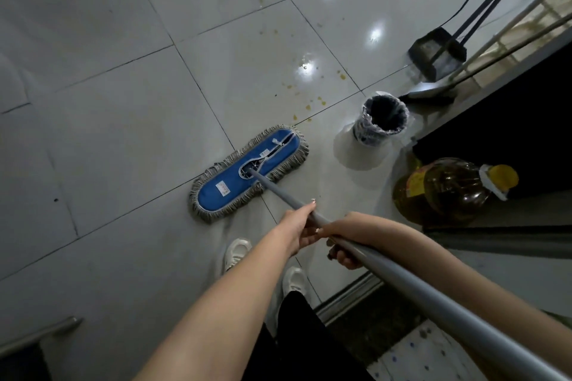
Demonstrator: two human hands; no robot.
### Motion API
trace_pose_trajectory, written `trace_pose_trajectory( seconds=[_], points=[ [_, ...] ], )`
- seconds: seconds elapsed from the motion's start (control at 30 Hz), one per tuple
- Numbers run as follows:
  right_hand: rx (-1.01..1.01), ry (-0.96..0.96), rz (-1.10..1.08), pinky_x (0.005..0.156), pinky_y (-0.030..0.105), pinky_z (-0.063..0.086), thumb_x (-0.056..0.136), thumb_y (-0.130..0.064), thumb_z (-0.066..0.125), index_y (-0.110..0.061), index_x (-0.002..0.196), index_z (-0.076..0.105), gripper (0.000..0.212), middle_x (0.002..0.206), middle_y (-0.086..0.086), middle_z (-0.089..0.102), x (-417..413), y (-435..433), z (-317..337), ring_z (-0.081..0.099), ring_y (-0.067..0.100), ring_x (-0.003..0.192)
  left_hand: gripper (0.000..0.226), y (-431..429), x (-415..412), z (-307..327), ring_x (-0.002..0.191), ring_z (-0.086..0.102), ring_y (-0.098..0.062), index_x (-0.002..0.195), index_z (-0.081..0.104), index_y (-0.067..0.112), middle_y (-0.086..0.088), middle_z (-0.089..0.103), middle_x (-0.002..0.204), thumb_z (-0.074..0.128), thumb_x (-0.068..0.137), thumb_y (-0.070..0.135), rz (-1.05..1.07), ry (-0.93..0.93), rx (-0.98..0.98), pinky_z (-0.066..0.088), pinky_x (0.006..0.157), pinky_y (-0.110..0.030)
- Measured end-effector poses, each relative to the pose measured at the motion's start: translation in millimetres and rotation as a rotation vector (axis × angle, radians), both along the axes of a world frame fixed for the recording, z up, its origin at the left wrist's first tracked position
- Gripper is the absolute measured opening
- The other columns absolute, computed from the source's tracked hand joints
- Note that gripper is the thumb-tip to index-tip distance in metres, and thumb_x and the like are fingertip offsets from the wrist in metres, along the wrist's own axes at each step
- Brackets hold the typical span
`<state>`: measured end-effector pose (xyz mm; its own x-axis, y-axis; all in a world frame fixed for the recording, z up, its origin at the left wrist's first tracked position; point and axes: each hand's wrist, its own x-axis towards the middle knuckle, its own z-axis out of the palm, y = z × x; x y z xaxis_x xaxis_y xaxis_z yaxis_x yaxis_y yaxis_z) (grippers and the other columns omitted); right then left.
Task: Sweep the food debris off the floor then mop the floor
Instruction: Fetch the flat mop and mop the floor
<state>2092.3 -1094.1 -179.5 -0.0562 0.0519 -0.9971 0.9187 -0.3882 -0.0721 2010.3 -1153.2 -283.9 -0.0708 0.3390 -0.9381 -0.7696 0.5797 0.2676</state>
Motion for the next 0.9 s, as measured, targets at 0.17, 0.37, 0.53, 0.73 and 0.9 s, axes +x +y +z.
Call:
trace_pose_trajectory(
  seconds=[0.17,0.37,0.53,0.73,0.9],
  points=[
    [0.048,-0.011,0.027,0.030,0.009,0.032,0.098,-0.040,0.041,-0.008,0.074,0.045,0.040,0.047,0.002,0.042,23.5,12.0,16.1,0.038,0.006,0.022,0.032,10.0,24.5,18.3,0.058,0.060,-0.017,0.089,0.053,0.009,-0.006,0.060,0.073,0.045,0.096,0.039,-0.011,-0.140,0.020,0.051,0.041,-0.022],
    [0.068,0.026,0.101,0.031,0.009,0.032,0.097,-0.046,0.040,-0.008,0.070,0.045,0.047,0.050,0.002,0.040,-3.4,8.5,9.1,0.038,0.007,0.022,0.026,10.5,10.6,19.0,0.058,0.059,-0.019,0.080,0.051,0.008,-0.008,0.059,0.070,0.051,0.095,0.030,0.090,-0.040,-0.014,0.054,0.046,-0.025],
    [0.033,0.047,0.080,0.031,0.009,0.030,0.098,-0.043,0.041,-0.008,0.070,0.045,0.045,0.034,-0.002,0.041,-14.2,6.3,3.7,0.038,0.006,0.023,0.023,9.6,-4.0,11.1,0.056,0.058,-0.019,0.081,0.051,0.008,-0.009,0.058,0.072,0.053,0.094,0.026,0.091,0.005,-0.004,0.054,0.042,-0.025],
    [0.034,0.052,0.077,0.031,0.008,0.030,0.098,-0.043,0.039,-0.008,0.069,0.044,0.045,0.032,-0.003,0.040,-46.4,3.7,-1.8,0.037,0.006,0.022,0.023,8.4,-32.9,2.5,0.058,0.059,-0.019,0.081,0.052,0.008,-0.008,0.059,0.073,0.052,0.094,0.027,0.086,0.051,0.022,0.055,0.053,-0.029],
    [0.058,0.081,0.083,0.031,0.007,0.030,0.099,-0.042,0.038,-0.010,0.066,0.041,0.046,0.030,-0.004,0.039,-94.1,4.2,-10.4,0.037,0.006,0.021,0.025,11.2,-79.7,-4.0,0.061,0.058,-0.021,0.079,0.051,0.007,-0.010,0.057,0.072,0.051,0.095,0.026,0.118,0.063,0.036,0.055,0.065,-0.037]
  ],
)
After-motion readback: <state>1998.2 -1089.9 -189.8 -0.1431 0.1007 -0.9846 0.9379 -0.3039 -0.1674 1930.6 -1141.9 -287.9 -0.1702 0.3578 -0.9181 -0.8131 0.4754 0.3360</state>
